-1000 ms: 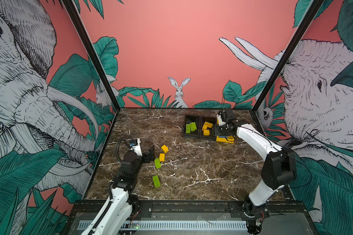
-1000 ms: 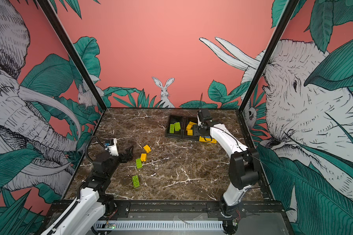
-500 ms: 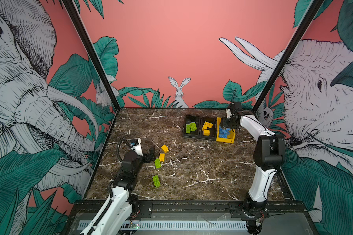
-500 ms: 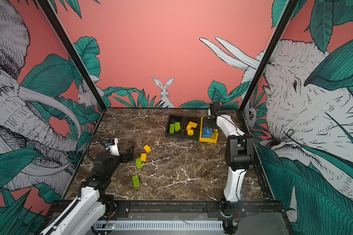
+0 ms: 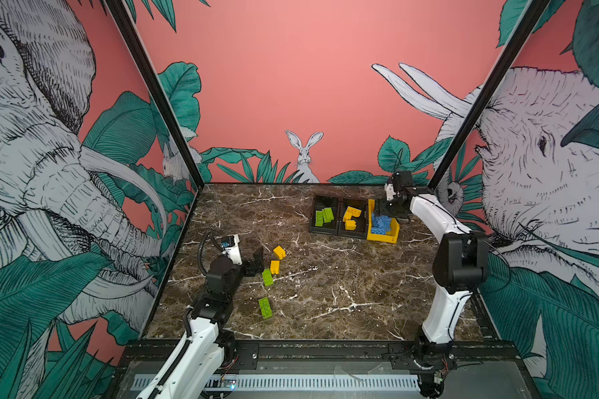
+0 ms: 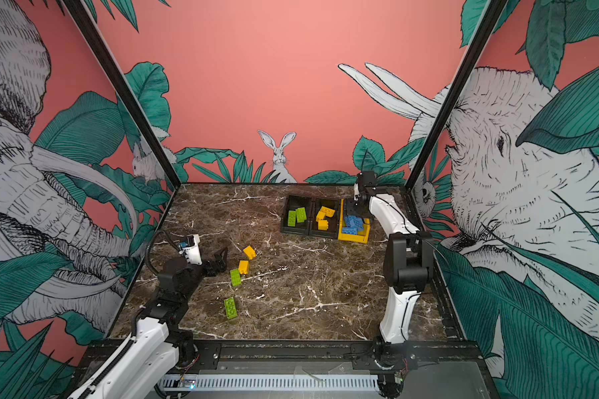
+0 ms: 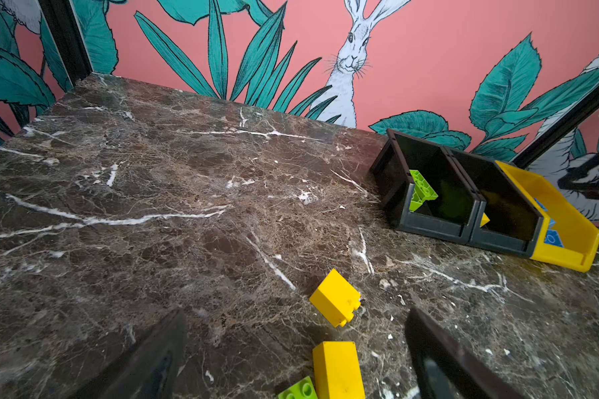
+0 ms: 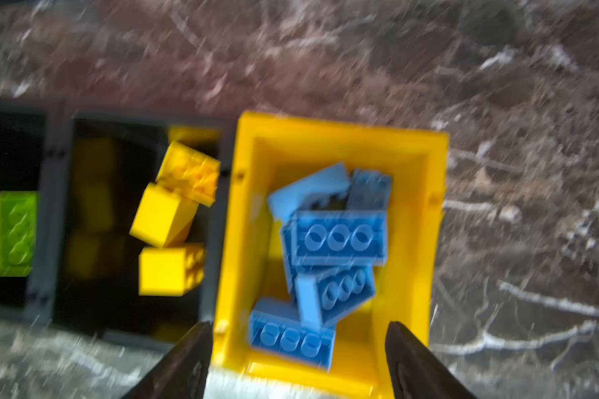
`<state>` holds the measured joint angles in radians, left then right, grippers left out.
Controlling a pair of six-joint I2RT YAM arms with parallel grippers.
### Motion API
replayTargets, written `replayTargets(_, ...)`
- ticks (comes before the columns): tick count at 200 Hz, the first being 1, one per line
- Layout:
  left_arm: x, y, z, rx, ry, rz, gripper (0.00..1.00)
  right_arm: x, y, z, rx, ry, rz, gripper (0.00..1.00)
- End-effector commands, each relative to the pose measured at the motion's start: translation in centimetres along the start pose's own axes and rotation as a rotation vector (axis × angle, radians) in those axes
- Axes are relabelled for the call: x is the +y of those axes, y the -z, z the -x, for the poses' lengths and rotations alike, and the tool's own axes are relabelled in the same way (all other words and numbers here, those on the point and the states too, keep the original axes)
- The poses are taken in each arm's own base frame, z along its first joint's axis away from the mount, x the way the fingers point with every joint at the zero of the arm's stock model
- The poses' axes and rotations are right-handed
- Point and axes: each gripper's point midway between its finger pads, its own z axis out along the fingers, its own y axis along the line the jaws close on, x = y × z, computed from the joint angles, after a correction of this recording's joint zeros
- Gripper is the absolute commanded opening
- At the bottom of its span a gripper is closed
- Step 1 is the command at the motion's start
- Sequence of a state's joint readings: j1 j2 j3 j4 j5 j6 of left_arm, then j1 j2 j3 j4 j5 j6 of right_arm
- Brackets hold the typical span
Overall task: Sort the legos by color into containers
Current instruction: 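Move the right gripper over a lime-green brick near the left gripper, then lower the right gripper and grasp the lime-green brick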
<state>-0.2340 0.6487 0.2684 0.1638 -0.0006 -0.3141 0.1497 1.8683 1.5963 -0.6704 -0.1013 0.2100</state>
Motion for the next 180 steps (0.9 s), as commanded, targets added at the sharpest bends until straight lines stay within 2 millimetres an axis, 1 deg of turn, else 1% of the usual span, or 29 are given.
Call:
replayTargets(1, 0.3, 0.5, 1.4, -0.038, 0.005, 0.028, 0.99, 8.1, 4.8, -1.8, -0.063, 0.08, 0.147, 0.74)
replayTargets(7, 0.5, 0.6, 1.4, -0.037, 0.005, 0.041, 0.99, 9.7, 5.3, -3.1, -0.062, 0.095, 0.157, 0.72)
replayTargets(14, 0.8, 0.7, 1.4, -0.038, 0.013, 0.059, 0.99, 12.4, 6.0, -4.6, -0.079, 0.122, 0.19, 0.71)
replayTargets(20, 1.2, 0.9, 1.3, -0.036, 0.022, 0.08, 0.99, 14.6, 5.5, -6.4, -0.067, 0.136, 0.219, 0.69)
replayTargets(22, 1.3, 0.9, 1.3, -0.034, 0.026, 0.085, 0.99, 15.1, 6.3, -6.7, -0.084, 0.13, 0.233, 0.69)
replayTargets(26, 1.6, 1.0, 1.3, -0.037, 0.031, 0.103, 0.99, 17.1, 7.1, -7.2, -0.103, 0.135, 0.275, 0.68)
replayTargets(29, 1.8, 1.1, 1.2, -0.036, 0.037, 0.112, 0.99, 17.9, 6.5, -9.0, -0.074, 0.139, 0.286, 0.68)
replayTargets(35, 2.3, 1.2, 1.1, -0.036, 0.047, 0.141, 0.99, 20.3, 6.6, -10.8, -0.069, 0.151, 0.329, 0.67)
replayTargets(37, 2.5, 1.3, 1.1, -0.036, 0.052, 0.15, 0.99, 20.6, 6.5, -11.2, -0.067, 0.152, 0.33, 0.66)
replayTargets(42, 2.9, 1.5, 0.9, -0.032, 0.059, 0.175, 0.99, 22.4, 6.7, -13.0, -0.052, 0.167, 0.346, 0.66)
replayTargets(47, 3.4, 1.6, 0.8, -0.028, 0.063, 0.203, 0.99, 24.0, 6.8, -14.2, -0.05, 0.18, 0.356, 0.66)
replayTargets(52, 3.8, 1.8, 0.8, -0.026, 0.065, 0.224, 0.99, 25.8, 7.0, -15.8, -0.042, 0.205, 0.37, 0.66)
replayTargets(61, 4.2, 2.0, 0.8, -0.023, 0.07, 0.25, 0.99, 28.4, 7.4, -18.2, -0.029, 0.24, 0.385, 0.66)
replayTargets(63, 4.4, 2.0, 0.8, -0.022, 0.07, 0.257, 0.99, 28.9, 7.0, -18.7, -0.018, 0.247, 0.379, 0.66)
replayTargets(73, 4.9, 2.2, 0.7, -0.013, 0.087, 0.279, 0.99, 31.5, 6.9, -21.6, 0.019, 0.29, 0.385, 0.66)
replayTargets(77, 5.0, 2.2, 0.6, -0.01, 0.093, 0.282, 0.99, 32.5, 6.8, -22.5, 0.031, 0.302, 0.387, 0.66)
replayTargets(80, 5.1, 2.2, 0.6, -0.007, 0.1, 0.285, 0.99, 33.4, 7.1, -22.9, 0.029, 0.31, 0.4, 0.66)
replayTargets(86, 5.3, 2.2, 0.6, -0.003, 0.112, 0.29, 0.99, 34.4, 6.6, -24.6, 0.052, 0.33, 0.402, 0.66)
replayTargets(88, 5.5, 2.2, 0.5, 0.0, 0.116, 0.294, 0.99, 35.3, 7.1, -24.4, 0.045, 0.331, 0.418, 0.66)
replayTargets(102, 6.1, 2.4, 0.3, 0.009, 0.145, 0.309, 0.99, 37.7, 7.0, -26.3, 0.05, 0.354, 0.428, 0.66)
replayTargets(119, 6.9, 2.6, 0.1, 0.014, 0.184, 0.323, 0.99, 40.2, 6.4, -28.4, 0.074, 0.379, 0.451, 0.65)
replayTargets(123, 7.0, 2.6, 0.1, 0.013, 0.193, 0.325, 0.99, 40.5, 6.1, -28.9, 0.087, 0.389, 0.451, 0.66)
replayTargets(139, 7.3, 2.7, 0.0, 0.014, 0.215, 0.325, 0.99, 42.2, 5.5, -30.0, 0.096, 0.408, 0.463, 0.65)
replayTargets(156, 7.5, 2.8, 0.1, 0.011, 0.212, 0.331, 0.99, 43.1, 4.8, -31.0, 0.12, 0.42, 0.467, 0.65)
replayTargets(180, 7.5, 3.1, 0.3, 0.003, 0.206, 0.338, 0.99, 43.0, 3.5, -32.1, 0.161, 0.442, 0.421, 0.65)
